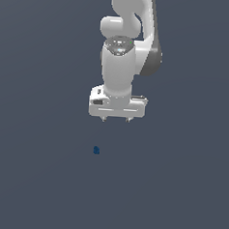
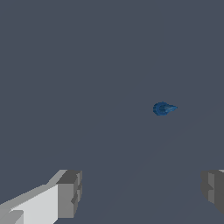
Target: Pick up the object and move it to a goal position.
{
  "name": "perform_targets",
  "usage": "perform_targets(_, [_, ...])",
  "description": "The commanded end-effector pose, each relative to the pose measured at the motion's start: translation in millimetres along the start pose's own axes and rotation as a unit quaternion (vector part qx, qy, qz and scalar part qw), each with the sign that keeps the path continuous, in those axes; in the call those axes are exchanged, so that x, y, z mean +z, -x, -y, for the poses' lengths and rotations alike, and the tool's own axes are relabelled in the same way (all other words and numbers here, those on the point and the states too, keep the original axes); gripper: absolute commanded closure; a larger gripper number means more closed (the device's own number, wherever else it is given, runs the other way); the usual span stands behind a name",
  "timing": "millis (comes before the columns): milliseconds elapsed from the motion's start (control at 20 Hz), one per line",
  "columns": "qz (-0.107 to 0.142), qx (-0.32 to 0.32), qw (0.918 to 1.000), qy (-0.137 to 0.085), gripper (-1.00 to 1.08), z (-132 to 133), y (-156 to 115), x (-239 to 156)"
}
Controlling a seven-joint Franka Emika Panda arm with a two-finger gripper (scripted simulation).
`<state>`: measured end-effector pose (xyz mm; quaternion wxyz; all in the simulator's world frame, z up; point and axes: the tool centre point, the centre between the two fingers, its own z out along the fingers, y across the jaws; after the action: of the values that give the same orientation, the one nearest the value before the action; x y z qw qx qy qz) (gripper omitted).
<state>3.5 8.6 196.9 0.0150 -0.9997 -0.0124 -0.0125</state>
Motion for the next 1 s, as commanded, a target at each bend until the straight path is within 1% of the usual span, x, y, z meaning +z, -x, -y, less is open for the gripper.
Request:
perform_targets(0, [0.000,0.000,1.0000,0.000,-0.92,0.0,0.0,0.0])
perform_targets(500, [-0.013,0.015,0.9998,0.006,-0.92,-6.8,-3.3,-14.0])
perform_targets(700, [-0.012,0.013,0.9998,0.006,-0.92,-7.2,-4.0,-12.1])
perform_targets(950, [-0.009,0.003,0.9999,0.008,-0.92,-14.7,-10.9,-2.3])
